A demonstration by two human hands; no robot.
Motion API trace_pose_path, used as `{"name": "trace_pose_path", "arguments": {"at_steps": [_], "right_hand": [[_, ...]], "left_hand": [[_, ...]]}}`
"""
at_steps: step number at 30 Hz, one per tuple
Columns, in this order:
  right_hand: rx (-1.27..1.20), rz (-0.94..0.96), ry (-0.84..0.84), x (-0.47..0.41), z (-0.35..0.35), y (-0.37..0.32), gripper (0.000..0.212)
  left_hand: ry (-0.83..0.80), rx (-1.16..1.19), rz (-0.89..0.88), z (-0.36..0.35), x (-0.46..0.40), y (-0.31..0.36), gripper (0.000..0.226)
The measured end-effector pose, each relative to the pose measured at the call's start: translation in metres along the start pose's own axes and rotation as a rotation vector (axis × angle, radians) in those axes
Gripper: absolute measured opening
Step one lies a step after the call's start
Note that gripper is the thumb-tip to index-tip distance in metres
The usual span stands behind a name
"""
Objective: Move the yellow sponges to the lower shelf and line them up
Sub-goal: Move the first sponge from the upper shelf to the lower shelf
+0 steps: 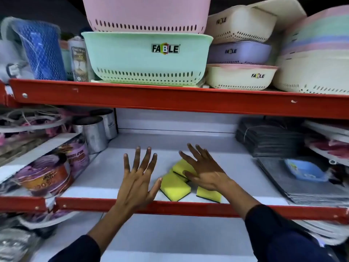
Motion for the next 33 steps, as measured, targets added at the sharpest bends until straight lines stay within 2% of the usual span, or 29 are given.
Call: {"name": "trace_pose_path", "arguments": {"at_steps": [4,8,11,15,21,25,29,31,33], "right_hand": [[-0.122,-0.057,-0.182,-0.007,-0.022,-0.001,0.069],[-0.115,-0.042,-0.197,-0.010,-0.026,0.000,0.071],[-0.116,-0.079,-0.108,-0.009,-0.017,0.001,0.073],[-0.036,-0.125,0.143,0.007,0.022,-0.007,0.077],[-0.178,-0.202,0.384,0.058,0.059,-0.032,0.073],[-0.207,-0.109,0.447,0.089,0.050,-0.064,0.073],[-0.227,0.057,0.527,0.123,0.017,-0.103,0.062],[-0.233,0.165,0.472,0.133,-0.021,-0.128,0.060],[-0.270,0.207,0.305,0.137,-0.073,-0.149,0.064]], "left_hand": [[-0.032,0.055,0.093,-0.013,0.002,-0.017,0.074],[-0.042,0.068,0.097,-0.018,0.004,-0.020,0.070],[-0.047,0.092,0.117,-0.022,0.005,-0.023,0.069],[-0.048,0.128,0.125,-0.023,0.006,-0.025,0.067],[-0.050,0.169,0.156,-0.025,0.005,-0.029,0.067],[-0.061,0.217,0.175,-0.025,0.005,-0.030,0.064],[-0.076,0.227,0.188,-0.029,0.007,-0.032,0.062],[-0.080,0.236,0.201,-0.030,0.006,-0.034,0.060],[-0.078,0.237,0.212,-0.031,0.006,-0.035,0.060]]}}
Point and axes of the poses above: each hand's wrist, its own x-axis away from the middle knuckle, its own z-axis out of the back of the hand, y = z × x, the point moved 10 cm from there along -x, towards the middle knuckle, and after that the axes turned 11 degrees about x, right-handed, at the moved point
